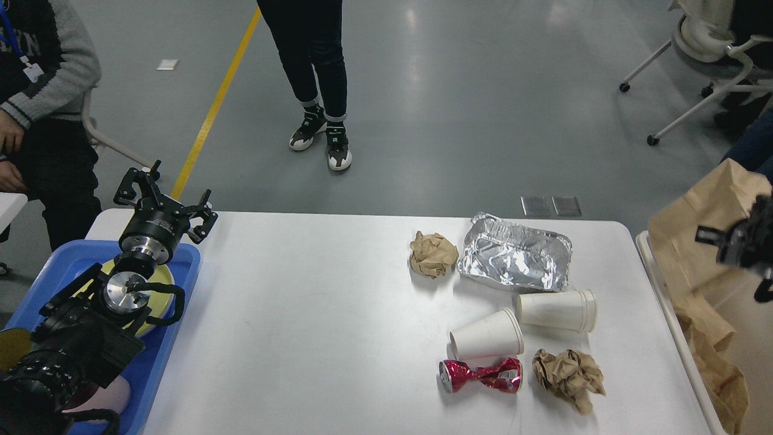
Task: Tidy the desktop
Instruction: 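Open the right gripper to drop the bag into the bin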
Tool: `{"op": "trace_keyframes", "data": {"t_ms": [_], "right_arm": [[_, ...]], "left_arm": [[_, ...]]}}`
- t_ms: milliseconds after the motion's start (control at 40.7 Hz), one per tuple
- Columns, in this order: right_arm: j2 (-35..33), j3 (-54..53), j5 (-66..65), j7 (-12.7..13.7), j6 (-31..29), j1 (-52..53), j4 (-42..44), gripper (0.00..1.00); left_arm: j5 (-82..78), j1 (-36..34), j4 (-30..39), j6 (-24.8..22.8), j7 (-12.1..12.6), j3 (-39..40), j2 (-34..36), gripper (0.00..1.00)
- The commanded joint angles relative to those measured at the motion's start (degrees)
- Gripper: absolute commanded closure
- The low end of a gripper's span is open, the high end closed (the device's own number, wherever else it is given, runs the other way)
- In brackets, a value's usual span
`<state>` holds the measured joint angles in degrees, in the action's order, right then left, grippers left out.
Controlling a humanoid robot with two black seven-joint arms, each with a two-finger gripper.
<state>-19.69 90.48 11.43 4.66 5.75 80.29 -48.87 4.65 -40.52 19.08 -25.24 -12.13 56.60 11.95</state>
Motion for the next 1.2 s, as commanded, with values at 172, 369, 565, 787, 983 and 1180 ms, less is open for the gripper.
{"op": "trace_keyframes", "data": {"t_ms": [172,369,565,787,983,1180], "right_arm": [[0.00,-0.65,7.99,2.63,8.75,-20.42,15.10,1.00],[-0.17,-6.10,8.08,2.63,9.10,-28.61,23.99,1.00],[-0.26,-11.02,8.25,2.72,9.89,-29.31,24.35,0.00],[-0.26,-12.78,8.16,2.63,9.89,-29.49,24.35,0.00],[-0.26,-12.87,8.17,2.63,9.80,-29.49,24.35,0.00],[0.44,-14.10,8.08,2.46,9.71,-28.52,23.99,0.00]], "left_arm": [[0.01,0.00,0.00,-0.16,0.00,0.00,0.00,0.02],[0.01,0.00,0.00,-0.16,0.00,0.00,0.00,0.02],[0.01,0.00,0.00,-0.16,0.00,0.00,0.00,0.02],[0.01,0.00,0.00,-0.16,0.00,0.00,0.00,0.02],[0.01,0.00,0.00,-0.16,0.00,0.00,0.00,0.02],[0.01,0.00,0.00,-0.16,0.00,0.00,0.00,0.02]]}}
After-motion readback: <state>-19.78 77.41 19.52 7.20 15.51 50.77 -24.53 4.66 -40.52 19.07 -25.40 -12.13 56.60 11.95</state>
